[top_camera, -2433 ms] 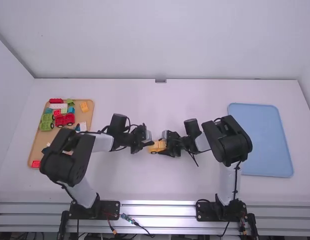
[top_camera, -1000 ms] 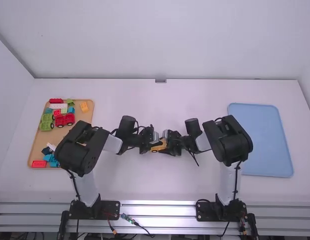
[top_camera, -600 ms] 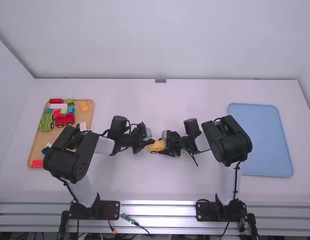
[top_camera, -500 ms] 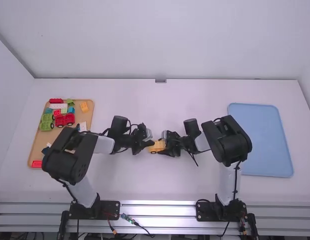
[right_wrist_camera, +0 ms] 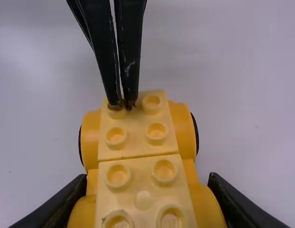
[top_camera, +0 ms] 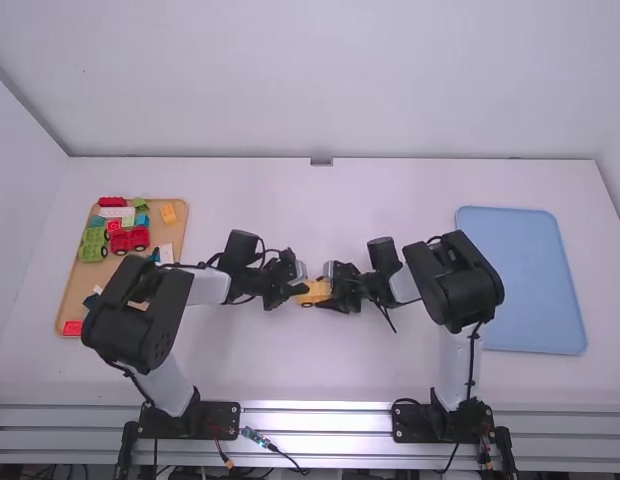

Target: Assemble lego blocks to make yellow taxi

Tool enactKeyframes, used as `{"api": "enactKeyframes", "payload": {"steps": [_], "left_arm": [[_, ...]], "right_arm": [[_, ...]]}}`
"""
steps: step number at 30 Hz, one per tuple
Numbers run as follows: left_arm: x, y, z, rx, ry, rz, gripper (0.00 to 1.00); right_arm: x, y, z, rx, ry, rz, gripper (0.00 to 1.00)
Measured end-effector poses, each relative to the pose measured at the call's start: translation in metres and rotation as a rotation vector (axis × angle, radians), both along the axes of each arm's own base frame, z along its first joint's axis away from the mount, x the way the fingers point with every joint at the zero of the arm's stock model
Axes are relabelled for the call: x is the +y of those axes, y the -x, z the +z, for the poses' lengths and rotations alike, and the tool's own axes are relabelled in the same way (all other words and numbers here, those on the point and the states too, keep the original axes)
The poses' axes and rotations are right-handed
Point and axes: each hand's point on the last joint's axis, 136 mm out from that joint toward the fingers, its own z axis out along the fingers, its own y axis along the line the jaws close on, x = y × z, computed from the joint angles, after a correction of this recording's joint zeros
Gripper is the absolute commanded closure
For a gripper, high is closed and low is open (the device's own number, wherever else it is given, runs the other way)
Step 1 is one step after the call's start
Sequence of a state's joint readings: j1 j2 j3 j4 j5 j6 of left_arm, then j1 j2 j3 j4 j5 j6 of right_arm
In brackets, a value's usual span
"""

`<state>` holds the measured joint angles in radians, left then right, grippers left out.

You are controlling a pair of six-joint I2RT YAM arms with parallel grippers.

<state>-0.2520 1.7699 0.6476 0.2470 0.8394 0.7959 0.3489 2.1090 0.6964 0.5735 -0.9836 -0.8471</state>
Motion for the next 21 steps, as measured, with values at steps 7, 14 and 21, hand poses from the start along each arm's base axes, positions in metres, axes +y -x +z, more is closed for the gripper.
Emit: {"api": "enactKeyframes", "payload": {"steps": [7,14,21], "left_arm": [[-0.0065,-0.0033,0.0002,-0.028,-0.014,0.003,0.98],[-0.0069,-0.0030,0.0001,0.005,-0.028,0.002,0.98],[-0.0072,-0.0077,0.0058,-0.027,0.008,-0.003,0.98]], "right_arm": [[-0.0028,-0.0030,-0.0006,0.000,0.004,-0.013,0.51],[-0.0028,-0.0029,-0.0008,0.000,0.005,-0.013,0.51],[-0.0032,-0.0034,-0.0007,0.003,0.004,-0.016,0.51]]}}
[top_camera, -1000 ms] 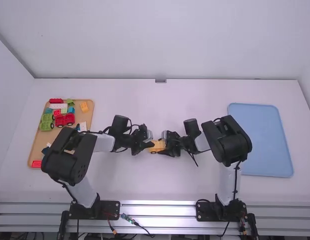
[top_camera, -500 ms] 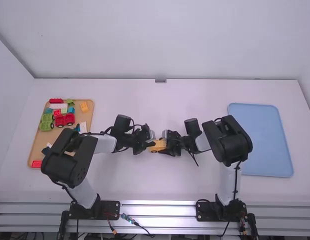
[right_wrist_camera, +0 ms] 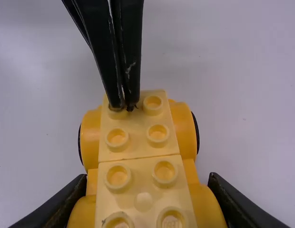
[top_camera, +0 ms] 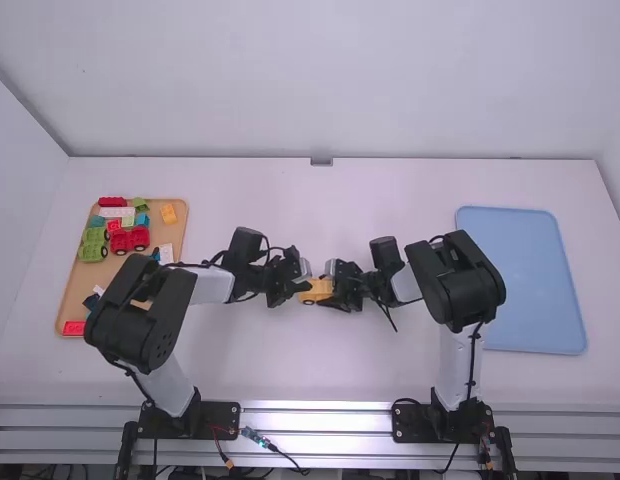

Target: Assemble lego blocks to make yellow taxi

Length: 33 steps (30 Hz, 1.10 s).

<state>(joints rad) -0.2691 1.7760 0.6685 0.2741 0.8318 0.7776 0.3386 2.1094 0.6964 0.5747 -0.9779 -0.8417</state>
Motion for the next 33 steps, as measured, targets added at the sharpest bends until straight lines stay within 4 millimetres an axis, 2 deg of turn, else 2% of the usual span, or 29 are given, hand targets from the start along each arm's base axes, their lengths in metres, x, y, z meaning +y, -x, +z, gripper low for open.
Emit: {"api": "enactKeyframes", "payload": {"steps": [3,6,7,8,9,10,11,13,14,15,18,27,33], "left_arm": [[0.006,-0.009,0.011,-0.007,0.027,0.042,0.98],[0.018,-0.027,0.046,-0.060,0.059,0.135,0.97],[0.019,-0.029,0.051,-0.068,0.062,0.148,0.98],[0.023,-0.033,0.061,-0.078,0.066,0.183,0.87],[0.026,-0.035,0.067,-0.081,0.065,0.212,0.56],[0.029,-0.038,0.072,-0.071,0.065,0.255,0.34],[0.030,-0.039,0.073,-0.070,0.062,0.266,0.34],[0.035,-0.043,0.072,-0.042,0.050,0.326,0.27],[0.038,-0.044,0.070,-0.021,0.039,0.356,0.07],[0.039,-0.045,0.069,-0.025,0.034,0.360,0.01],[0.044,-0.047,0.064,0.004,0.017,0.407,0.01],[0.054,-0.052,0.077,0.043,0.054,0.498,0.01],[0.088,-0.058,0.075,0.120,0.067,0.625,0.01]], "right_arm": [[0.001,0.001,0.000,0.005,-0.003,0.005,0.50],[0.002,0.003,0.000,0.006,-0.004,0.009,0.46],[0.002,0.003,0.001,0.006,-0.004,0.009,0.45],[0.002,0.003,0.001,0.006,-0.005,0.009,0.43],[0.002,0.003,0.001,0.006,-0.004,0.010,0.42],[0.002,0.003,0.000,0.006,-0.004,0.009,0.34],[0.002,0.003,0.001,0.009,-0.005,0.009,0.34],[0.002,0.003,0.000,0.007,-0.004,0.009,0.22],[0.002,0.003,0.001,0.006,-0.005,0.010,0.14],[0.002,0.003,0.000,0.012,-0.004,0.007,0.12],[0.002,0.003,0.000,0.012,-0.003,0.009,0.00],[0.000,-0.006,-0.002,0.030,0.034,-0.038,0.01],[-0.016,-0.009,0.000,0.069,0.177,-0.125,0.01]]}}
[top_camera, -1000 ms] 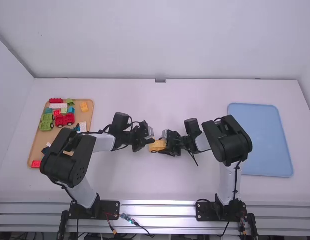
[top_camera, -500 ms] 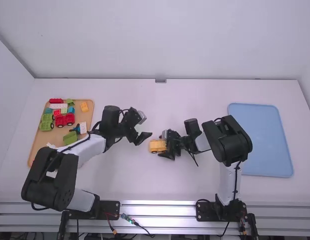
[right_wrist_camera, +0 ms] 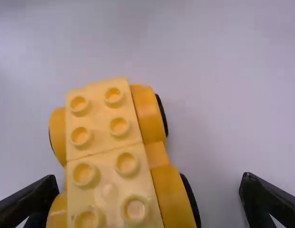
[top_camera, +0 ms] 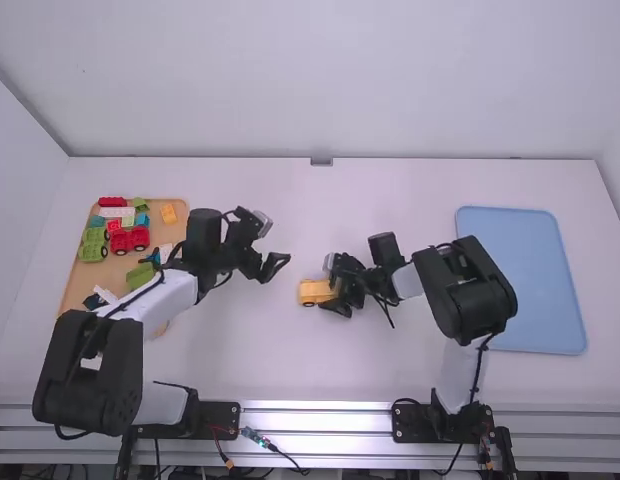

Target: Assemble lego blocks to make yellow taxi

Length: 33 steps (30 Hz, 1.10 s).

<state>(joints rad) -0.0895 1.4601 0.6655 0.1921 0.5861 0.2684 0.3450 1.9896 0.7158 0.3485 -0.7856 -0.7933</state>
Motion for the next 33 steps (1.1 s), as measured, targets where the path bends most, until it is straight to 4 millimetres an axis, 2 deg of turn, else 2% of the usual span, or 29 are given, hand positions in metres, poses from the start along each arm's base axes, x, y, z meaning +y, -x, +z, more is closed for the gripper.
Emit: {"api": "enactKeyframes", "payload": {"steps": [6,11,19,21,25,27,31,32,33], "left_arm": [[0.031,-0.010,-0.001,0.068,0.062,0.155,0.01],[0.068,-0.014,-0.015,0.180,0.076,0.380,0.01],[0.104,-0.021,-0.024,0.184,-0.006,0.603,0.01],[0.110,-0.020,-0.026,0.192,-0.022,0.641,0.01],[0.125,-0.003,-0.038,0.322,-0.076,0.712,0.01],[0.135,0.000,-0.030,0.381,-0.095,0.751,0.01],[0.155,-0.016,0.011,0.369,-0.099,0.818,0.01],[0.166,-0.022,0.028,0.348,-0.104,0.853,0.01],[0.166,-0.022,0.028,0.348,-0.104,0.853,0.01]], "right_arm": [[-0.025,-0.002,0.000,0.019,0.173,-0.094,0.01],[-0.046,-0.002,0.000,0.026,0.302,-0.169,0.01],[-0.061,-0.002,0.012,0.011,0.377,-0.212,0.01],[-0.064,-0.001,0.014,0.009,0.395,-0.221,0.01],[-0.070,-0.001,0.018,0.000,0.425,-0.238,0.01],[-0.073,-0.001,0.018,-0.003,0.440,-0.246,0.01],[-0.074,-0.004,0.022,-0.018,0.441,-0.255,0.01],[-0.074,-0.005,0.024,-0.024,0.440,-0.260,0.01],[-0.074,-0.005,0.024,-0.024,0.440,-0.260,0.01]]}}
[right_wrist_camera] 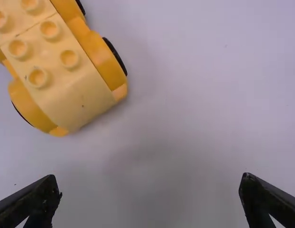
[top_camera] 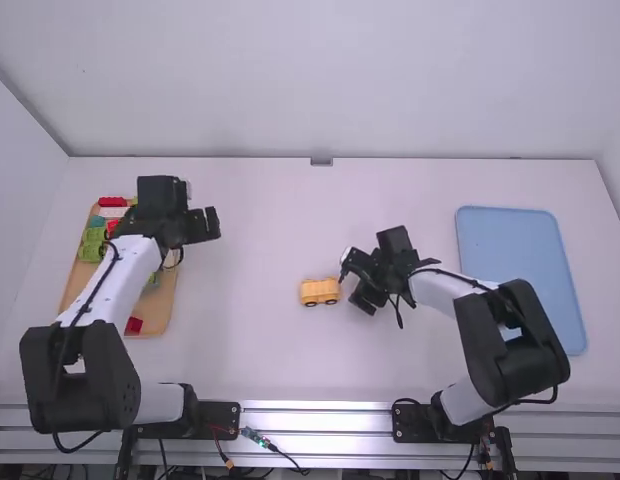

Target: Assemble lego blocks to make yellow taxi

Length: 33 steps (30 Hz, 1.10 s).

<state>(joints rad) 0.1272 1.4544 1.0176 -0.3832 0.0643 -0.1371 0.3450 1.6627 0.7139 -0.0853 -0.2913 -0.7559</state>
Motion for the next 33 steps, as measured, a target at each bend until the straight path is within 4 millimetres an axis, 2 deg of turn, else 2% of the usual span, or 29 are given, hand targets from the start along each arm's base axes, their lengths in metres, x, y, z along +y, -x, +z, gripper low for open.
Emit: {"api": "enactKeyframes", "payload": {"steps": [1,3,7,12,17,19,22,25,26,27,28,29,33], "left_arm": [[0.012,-0.007,0.019,-0.026,-0.023,0.036,0.00],[0.024,-0.011,0.036,-0.042,-0.039,0.070,0.01],[0.049,-0.018,0.057,-0.027,-0.053,0.132,0.01],[0.072,-0.027,0.064,0.043,-0.050,0.171,0.01],[0.087,-0.052,0.065,0.106,-0.024,0.156,0.01],[0.090,-0.061,0.061,0.126,-0.013,0.149,0.01],[0.092,-0.075,0.043,0.179,0.005,0.137,0.01],[0.095,-0.085,0.012,0.245,0.021,0.131,0.02],[0.095,-0.085,0.012,0.245,0.021,0.131,0.02],[0.096,-0.087,-0.003,0.272,0.026,0.130,0.06],[0.096,-0.087,-0.007,0.281,0.028,0.130,0.07],[0.096,-0.089,-0.020,0.302,0.032,0.127,0.15],[0.098,-0.092,-0.042,0.331,0.038,0.126,0.27]], "right_arm": [[0.000,-0.001,0.003,-0.008,-0.003,-0.007,0.01],[0.000,-0.003,0.005,-0.016,-0.007,-0.010,0.01],[0.000,-0.003,0.006,-0.016,-0.005,-0.016,0.01],[0.000,-0.003,0.006,-0.016,-0.006,-0.019,0.01],[-0.001,-0.004,0.006,-0.018,-0.002,-0.020,0.01],[-0.002,-0.004,0.005,-0.019,0.004,-0.024,0.01],[-0.004,-0.004,0.005,-0.022,0.014,-0.026,0.01],[-0.005,-0.005,0.005,-0.024,0.019,-0.032,0.01],[-0.005,-0.005,0.005,-0.024,0.019,-0.032,0.01],[-0.005,-0.005,0.005,-0.025,0.019,-0.030,0.01],[-0.005,-0.005,0.005,-0.024,0.019,-0.030,0.01],[-0.005,-0.005,0.005,-0.024,0.019,-0.031,0.01],[-0.005,-0.005,0.005,-0.024,0.019,-0.031,0.01]]}}
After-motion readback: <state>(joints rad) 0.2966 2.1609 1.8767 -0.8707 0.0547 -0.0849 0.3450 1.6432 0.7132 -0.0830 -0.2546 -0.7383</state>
